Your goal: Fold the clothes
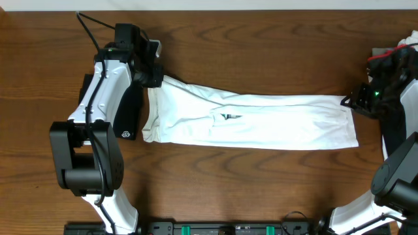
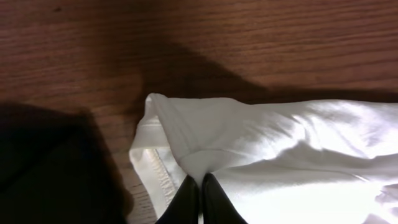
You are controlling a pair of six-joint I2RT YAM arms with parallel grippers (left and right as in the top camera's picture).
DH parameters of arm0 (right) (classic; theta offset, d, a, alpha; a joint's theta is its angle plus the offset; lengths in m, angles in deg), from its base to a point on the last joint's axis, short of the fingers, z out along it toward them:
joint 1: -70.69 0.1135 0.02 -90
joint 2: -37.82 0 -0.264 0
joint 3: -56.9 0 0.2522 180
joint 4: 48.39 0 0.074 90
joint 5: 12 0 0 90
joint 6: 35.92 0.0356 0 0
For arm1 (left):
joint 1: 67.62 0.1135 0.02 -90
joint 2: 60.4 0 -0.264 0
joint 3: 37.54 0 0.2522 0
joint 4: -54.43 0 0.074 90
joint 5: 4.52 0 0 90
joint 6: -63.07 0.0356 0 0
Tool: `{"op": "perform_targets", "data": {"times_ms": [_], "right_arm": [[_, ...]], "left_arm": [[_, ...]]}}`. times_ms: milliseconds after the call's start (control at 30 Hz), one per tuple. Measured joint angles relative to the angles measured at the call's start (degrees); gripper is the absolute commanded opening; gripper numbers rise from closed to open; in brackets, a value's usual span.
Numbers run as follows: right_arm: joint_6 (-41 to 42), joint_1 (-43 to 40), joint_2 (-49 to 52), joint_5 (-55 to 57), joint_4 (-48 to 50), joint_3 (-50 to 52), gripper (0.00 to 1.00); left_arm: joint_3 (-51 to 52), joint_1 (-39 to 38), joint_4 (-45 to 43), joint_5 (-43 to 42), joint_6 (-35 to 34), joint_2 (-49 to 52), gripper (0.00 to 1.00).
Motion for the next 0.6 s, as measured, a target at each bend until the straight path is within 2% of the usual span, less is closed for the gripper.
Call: {"op": "perform_targets", "data": {"times_ms": [67,100,133,267,333,400,500,600], "right_arm": [[0.00,0.00,0.00,0.00,0.00,0.00,0.43],[0.00,0.00,0.00,0.02,-0.02,0.00,0.43],[0.02,0.00,0.00,0.00,-0.02,0.00,0.44],[0.02,0.00,0.00,0.26,-0.26,0.00,0.45],[0.04,0.00,0.00,0.98,-0.44,0.00,0.46],[0.24,0.00,0.00,1.79,-0.90,0.00,0.48],[0.90,0.00,0.00,3.04,-1.09,0.00,0.53],[1.33,0.00,0.17,3.78,-0.02,0.00,0.56]], "left_arm": [[0.00,0.00,0.00,1.31,0.00,0.00,0.13],[0.00,0.00,0.04,2.12,0.07,0.00,0.27],[0.00,0.00,0.20,2.80,0.26,0.00,0.35],[0.00,0.09,1.01,4.46,-0.20,0.00,0.38],[0.00,0.11,1.51,4.94,-0.04,0.00,0.45],[0.00,0.17,2.36,5.29,-0.15,0.00,0.46],[0.00,0.31,3.54,5.33,-0.20,0.00,0.46],[0.00,0.35,4.55,5.33,-0.20,0.00,0.52]]}}
